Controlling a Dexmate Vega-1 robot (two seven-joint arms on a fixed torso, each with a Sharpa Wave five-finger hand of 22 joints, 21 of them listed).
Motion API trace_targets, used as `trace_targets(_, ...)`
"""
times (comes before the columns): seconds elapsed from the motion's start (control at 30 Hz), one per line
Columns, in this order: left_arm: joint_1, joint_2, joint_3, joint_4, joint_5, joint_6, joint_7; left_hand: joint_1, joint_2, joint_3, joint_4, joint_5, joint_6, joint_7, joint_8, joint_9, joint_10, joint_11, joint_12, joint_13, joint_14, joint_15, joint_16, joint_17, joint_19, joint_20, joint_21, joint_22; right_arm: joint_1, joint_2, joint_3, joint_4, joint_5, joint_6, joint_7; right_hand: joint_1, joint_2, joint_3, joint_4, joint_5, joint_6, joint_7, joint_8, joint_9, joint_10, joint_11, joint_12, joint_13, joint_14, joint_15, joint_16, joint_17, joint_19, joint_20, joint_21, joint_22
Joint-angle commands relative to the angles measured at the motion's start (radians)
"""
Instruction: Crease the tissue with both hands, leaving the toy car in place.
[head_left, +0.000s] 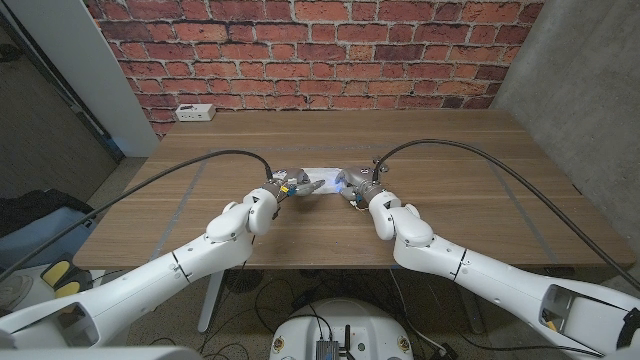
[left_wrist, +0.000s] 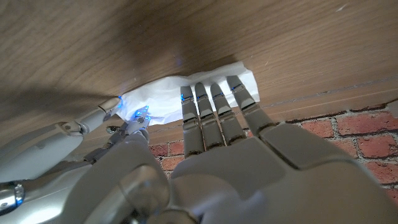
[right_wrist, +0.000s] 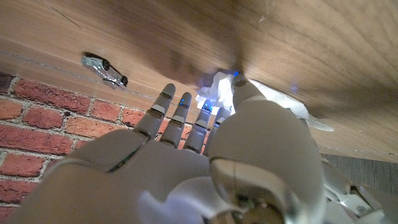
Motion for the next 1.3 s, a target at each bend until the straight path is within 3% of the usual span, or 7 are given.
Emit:
trace_targets(0.03,0.002,0.009,-0.011,-0.002,-0.039,-0.018,0.011,-0.009,0.000,-0.006,0.002,0.006,-0.002,0.000,0.004,0.000,0.007,0.001,0.004,0.001,0.010,-0.001,0.004,0.003,0.012,-0.003,-0.002,0.003,0.006,0.026,-0.003,0.085,-0.015,0.069,-0.112,0.042,0.011,0.006,0.000,-0.008,0.109,0.022,0.020,0.003,0.072,0.003,0.018,0.004,0.088,-0.176,0.070,0.044,0.054,-0.017,0.022,0.004)
trace_targets(0.17,-0.002,0.010,-0.012,0.003,-0.051,-0.026,0.011,-0.015,0.000,-0.009,0.001,0.008,-0.002,0.001,0.004,0.000,0.011,-0.003,0.004,0.001,0.011,0.000,0.003,0.003,0.013,-0.003,-0.005,0.003,-0.002,0.036,0.008,0.121,-0.011,0.127,-0.209,0.079,0.020,-0.003,0.002,-0.018,0.228,0.050,0.038,0.005,0.166,0.005,0.043,0.010,0.164,-0.183,0.156,0.118,0.092,-0.030,0.042,0.010)
trace_targets(0.23,-0.003,0.011,-0.015,0.007,-0.062,-0.034,0.011,-0.017,0.000,-0.009,0.001,0.008,-0.004,-0.001,0.004,0.000,0.011,-0.002,0.004,0.001,0.011,0.000,0.002,0.003,0.014,-0.003,-0.005,0.003,-0.004,0.043,0.012,0.140,-0.014,0.152,-0.259,0.094,0.028,-0.003,0.003,-0.021,0.315,0.074,0.065,0.011,0.199,-0.009,0.052,0.013,0.182,-0.185,0.181,0.145,0.104,-0.035,0.051,0.012)
trace_targets(0.3,-0.006,0.011,-0.014,0.011,-0.065,-0.037,0.012,-0.019,0.000,-0.010,0.000,0.009,-0.004,-0.001,0.004,0.000,0.009,-0.005,0.003,0.001,0.012,-0.002,0.002,0.003,0.014,-0.003,-0.006,0.003,-0.007,0.049,0.019,0.154,-0.008,0.177,-0.297,0.099,0.034,-0.002,0.004,-0.022,0.330,0.084,0.068,0.011,0.225,-0.007,0.061,0.015,0.194,-0.186,0.191,0.154,0.110,-0.039,0.054,0.013)
trace_targets(0.73,-0.030,0.010,-0.005,0.038,-0.080,-0.058,0.006,-0.032,-0.001,-0.017,-0.002,0.011,0.001,0.003,0.007,0.000,0.015,-0.004,0.002,0.002,0.015,0.000,0.000,0.003,0.018,-0.002,-0.011,0.003,0.018,0.075,0.014,0.197,-0.043,0.262,-0.409,0.100,0.035,0.007,0.007,-0.024,0.346,0.081,0.069,0.013,0.229,-0.008,0.059,0.019,0.178,-0.181,0.163,0.144,0.112,-0.041,0.059,0.014)
trace_targets(1.3,-0.043,0.011,-0.003,0.060,-0.101,-0.083,0.005,-0.048,-0.006,-0.026,-0.006,0.015,0.008,0.005,0.010,0.000,0.021,-0.001,0.001,0.002,0.020,0.000,-0.002,0.003,0.024,0.000,-0.019,0.003,0.075,0.109,-0.009,0.268,-0.053,0.355,-0.403,0.099,0.032,0.010,0.009,-0.026,0.349,0.074,0.065,0.013,0.224,-0.010,0.053,0.019,0.173,-0.184,0.149,0.140,0.112,-0.041,0.062,0.014)
